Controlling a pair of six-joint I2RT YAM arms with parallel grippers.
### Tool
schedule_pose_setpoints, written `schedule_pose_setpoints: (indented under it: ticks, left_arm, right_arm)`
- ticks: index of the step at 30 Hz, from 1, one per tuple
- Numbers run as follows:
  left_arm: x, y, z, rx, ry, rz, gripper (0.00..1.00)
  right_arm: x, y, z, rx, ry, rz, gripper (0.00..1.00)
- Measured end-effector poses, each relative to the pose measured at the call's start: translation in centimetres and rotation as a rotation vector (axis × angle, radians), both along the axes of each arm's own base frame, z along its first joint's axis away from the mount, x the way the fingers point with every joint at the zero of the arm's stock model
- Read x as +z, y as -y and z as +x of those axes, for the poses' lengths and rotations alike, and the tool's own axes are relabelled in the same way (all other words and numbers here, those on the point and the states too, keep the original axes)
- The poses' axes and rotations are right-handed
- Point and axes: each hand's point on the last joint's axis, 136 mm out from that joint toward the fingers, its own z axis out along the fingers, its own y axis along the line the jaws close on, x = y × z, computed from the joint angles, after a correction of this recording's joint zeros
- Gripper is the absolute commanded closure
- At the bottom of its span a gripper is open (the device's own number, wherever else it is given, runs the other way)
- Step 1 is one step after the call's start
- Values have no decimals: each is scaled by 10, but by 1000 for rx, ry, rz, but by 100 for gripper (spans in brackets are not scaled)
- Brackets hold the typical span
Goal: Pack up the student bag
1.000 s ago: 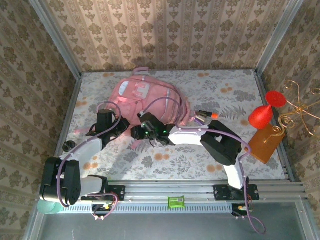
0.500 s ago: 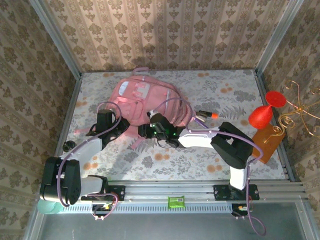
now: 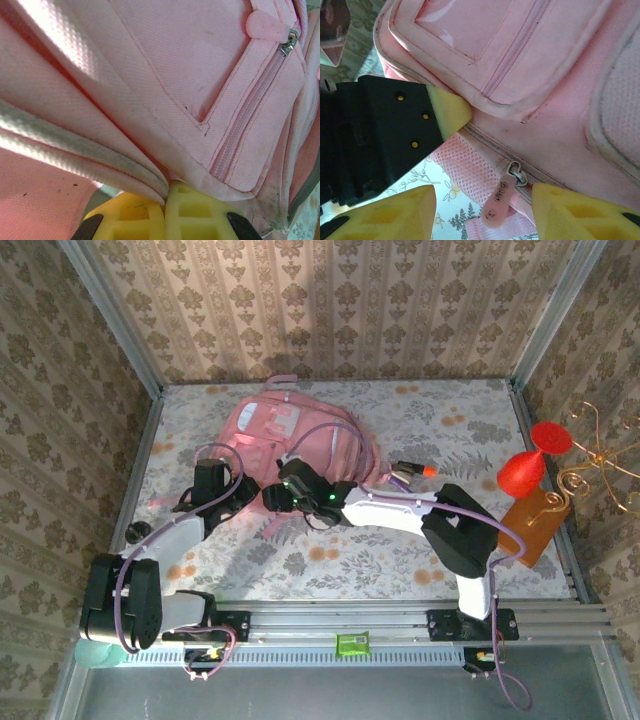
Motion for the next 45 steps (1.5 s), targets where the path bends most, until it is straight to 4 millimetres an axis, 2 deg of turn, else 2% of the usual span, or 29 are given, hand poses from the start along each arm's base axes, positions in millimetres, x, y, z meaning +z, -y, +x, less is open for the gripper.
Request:
schedule_pose_setpoints:
  ticks: [2, 7, 12, 15, 26, 38, 45]
  left_arm:
    - [0, 0, 0, 0, 0, 0, 100]
    - [0, 0, 0, 0, 0, 0, 100]
    - [-2, 0, 0, 0, -5, 1, 100]
    - [-2, 0, 0, 0, -5, 1, 100]
    - [-2, 0, 0, -2, -2, 3, 100]
    - [-4, 0, 0, -4, -7, 7, 100]
    - [-5, 0, 0, -6, -11, 5, 100]
  right_arm:
    - [-3, -2, 0, -7, 9, -50, 46]
    - [-25, 6, -5, -19, 0, -191, 47]
    - [-38, 10, -4, -25, -7, -252, 51]
    - [-36, 11, -2, -23, 1, -276, 55]
    - [-28, 13, 6, -14, 32, -328, 79]
    - [-31, 13, 7, 3, -15, -285, 99]
    - [-32, 20, 5, 8, -62, -217, 100]
